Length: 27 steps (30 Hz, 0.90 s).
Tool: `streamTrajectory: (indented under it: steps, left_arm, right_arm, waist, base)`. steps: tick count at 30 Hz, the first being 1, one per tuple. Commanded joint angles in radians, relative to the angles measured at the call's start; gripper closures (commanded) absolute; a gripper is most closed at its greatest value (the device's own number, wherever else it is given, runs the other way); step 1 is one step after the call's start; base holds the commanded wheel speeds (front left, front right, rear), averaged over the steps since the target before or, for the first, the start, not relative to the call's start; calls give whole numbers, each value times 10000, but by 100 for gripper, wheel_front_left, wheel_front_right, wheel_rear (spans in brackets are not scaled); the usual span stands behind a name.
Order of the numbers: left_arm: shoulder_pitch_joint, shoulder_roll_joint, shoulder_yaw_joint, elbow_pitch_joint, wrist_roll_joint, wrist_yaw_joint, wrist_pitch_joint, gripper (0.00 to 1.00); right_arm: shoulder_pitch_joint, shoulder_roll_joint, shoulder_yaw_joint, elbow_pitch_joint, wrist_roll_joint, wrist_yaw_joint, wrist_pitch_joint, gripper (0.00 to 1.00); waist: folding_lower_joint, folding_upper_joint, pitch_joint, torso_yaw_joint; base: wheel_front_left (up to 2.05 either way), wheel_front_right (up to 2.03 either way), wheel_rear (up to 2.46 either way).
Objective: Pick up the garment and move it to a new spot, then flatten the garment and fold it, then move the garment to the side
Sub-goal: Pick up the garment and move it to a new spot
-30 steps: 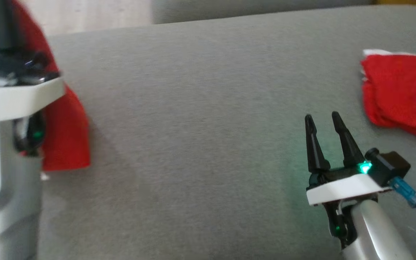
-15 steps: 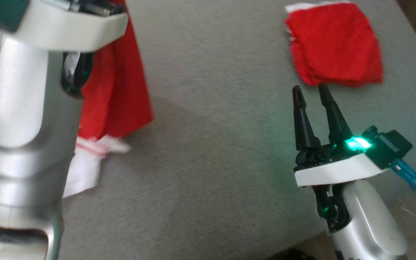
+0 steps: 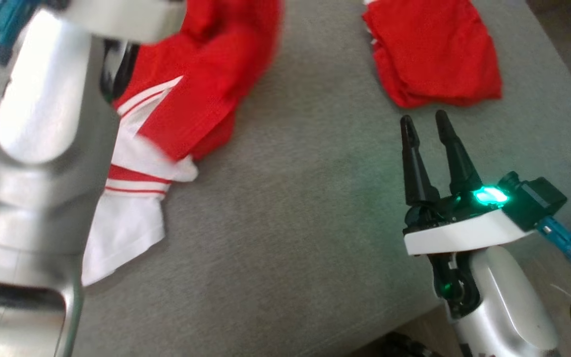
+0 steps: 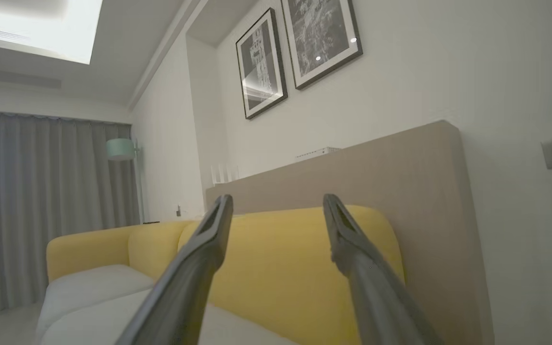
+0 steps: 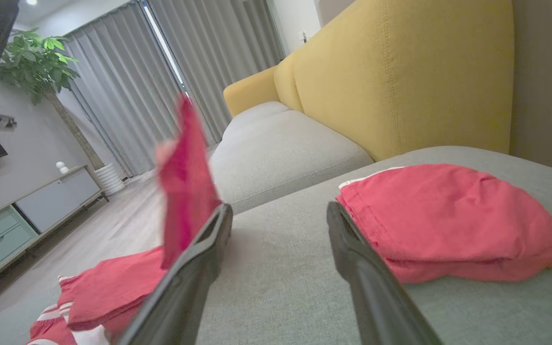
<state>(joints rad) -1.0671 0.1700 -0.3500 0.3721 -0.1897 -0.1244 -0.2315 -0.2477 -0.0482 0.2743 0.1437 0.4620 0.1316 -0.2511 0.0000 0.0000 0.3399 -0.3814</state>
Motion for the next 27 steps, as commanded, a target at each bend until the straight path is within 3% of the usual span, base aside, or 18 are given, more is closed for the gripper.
streamTrajectory:
  steps: [1,8,14,20,27]
  left_arm:
    - [-55,399,296,-268,-105,-25,-58,0]
    - [2006,1022,805,-574,-627,95,-228,0]
    - [4564,1074,1167,-1395,-1007,461,-286,0]
    - [7232,569,1606,-2372,-1391,944,-298,0]
    - [9199,-313,1918,-2896,-1190,1101,-300,0]
  right_arm:
    - [-80,-20,119,-298,-97,-9,-106,0]
    - [184,-20,-398,5,-813,-9,-106,0]
    - [580,-20,-820,371,-1468,-9,-106,0]
    - [967,-20,-1127,653,-1865,-9,-106,0]
    - [1250,-20,-1286,819,-1982,-9,-107,0]
  waist:
    - [0,0,-184,286]
    - [0,0,-1089,1819]
    - [0,0,-1840,3049]
    - [0,0,-2221,3922]
    - [0,0,-2336,4418]
  base:
    - [0,0,0]
    - [0,0,0]
    - [0,0,0]
    - [0,0,0]
    - [0,0,0]
